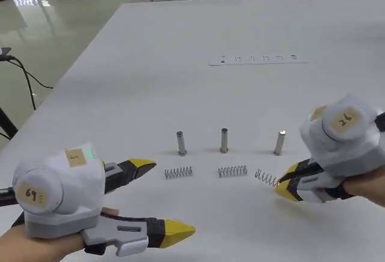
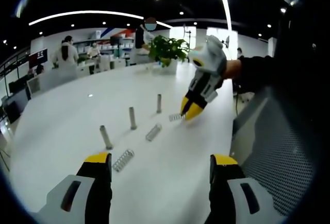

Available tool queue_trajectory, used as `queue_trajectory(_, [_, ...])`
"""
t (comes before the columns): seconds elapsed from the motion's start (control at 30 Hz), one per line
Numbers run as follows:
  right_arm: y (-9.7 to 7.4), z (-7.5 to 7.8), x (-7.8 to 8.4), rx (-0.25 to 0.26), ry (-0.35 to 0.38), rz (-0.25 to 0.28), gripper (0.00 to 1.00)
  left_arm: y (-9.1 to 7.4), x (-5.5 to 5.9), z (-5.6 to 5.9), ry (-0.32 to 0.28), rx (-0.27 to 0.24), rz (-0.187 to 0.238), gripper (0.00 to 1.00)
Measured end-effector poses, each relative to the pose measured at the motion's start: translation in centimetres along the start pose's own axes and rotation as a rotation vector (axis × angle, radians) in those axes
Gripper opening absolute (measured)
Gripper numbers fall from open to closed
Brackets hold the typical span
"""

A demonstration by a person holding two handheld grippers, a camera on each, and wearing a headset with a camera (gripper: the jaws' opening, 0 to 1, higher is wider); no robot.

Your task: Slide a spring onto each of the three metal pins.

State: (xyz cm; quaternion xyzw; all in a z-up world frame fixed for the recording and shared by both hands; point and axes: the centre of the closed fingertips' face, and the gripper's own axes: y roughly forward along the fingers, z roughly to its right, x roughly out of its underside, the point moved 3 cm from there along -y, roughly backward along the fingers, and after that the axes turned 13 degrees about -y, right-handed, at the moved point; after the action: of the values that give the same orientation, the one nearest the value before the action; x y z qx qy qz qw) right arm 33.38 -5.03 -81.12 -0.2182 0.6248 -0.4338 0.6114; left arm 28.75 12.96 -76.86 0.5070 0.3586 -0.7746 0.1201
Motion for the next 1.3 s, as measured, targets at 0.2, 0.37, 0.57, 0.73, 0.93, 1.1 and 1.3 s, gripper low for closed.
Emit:
queue_trajectory(0.2, [-0.3,-0.1,-1.2,-0.003,-0.013,0.019,0.07,0.3,-1.8,-0.1,0.011,0.019,0.024,0.73])
queue_trajectory(0.37, [-0.6,-0.3,-1.8,-0.010,-0.029,0.023,0.07,1.1,-3.0,0.5,0.024,0.044,0.032,0.72])
queue_trajectory(0.57, [-0.9,-0.6,-2.7,-0.022,-0.050,0.027,0.07,2.0,-4.1,1.2,0.045,0.087,0.032,0.70])
queue_trajectory(0.73, [-1.2,-0.8,-3.6,-0.031,-0.066,0.040,0.07,2.7,-4.7,1.3,0.061,0.117,0.025,0.68])
queue_trajectory(0.93, [-1.6,-0.9,-4.7,-0.041,-0.103,0.045,0.07,3.7,-5.2,1.7,0.062,0.152,0.023,0.64])
queue_trajectory(1.1, [-2.1,-1.0,-5.3,-0.050,-0.131,0.048,0.07,4.3,-5.7,2.2,0.038,0.177,0.046,0.61])
queue_trajectory(1.3, [-2.3,-1.5,-5.5,-0.091,-0.164,0.043,0.07,4.8,-5.2,2.9,0.019,0.198,0.046,0.57])
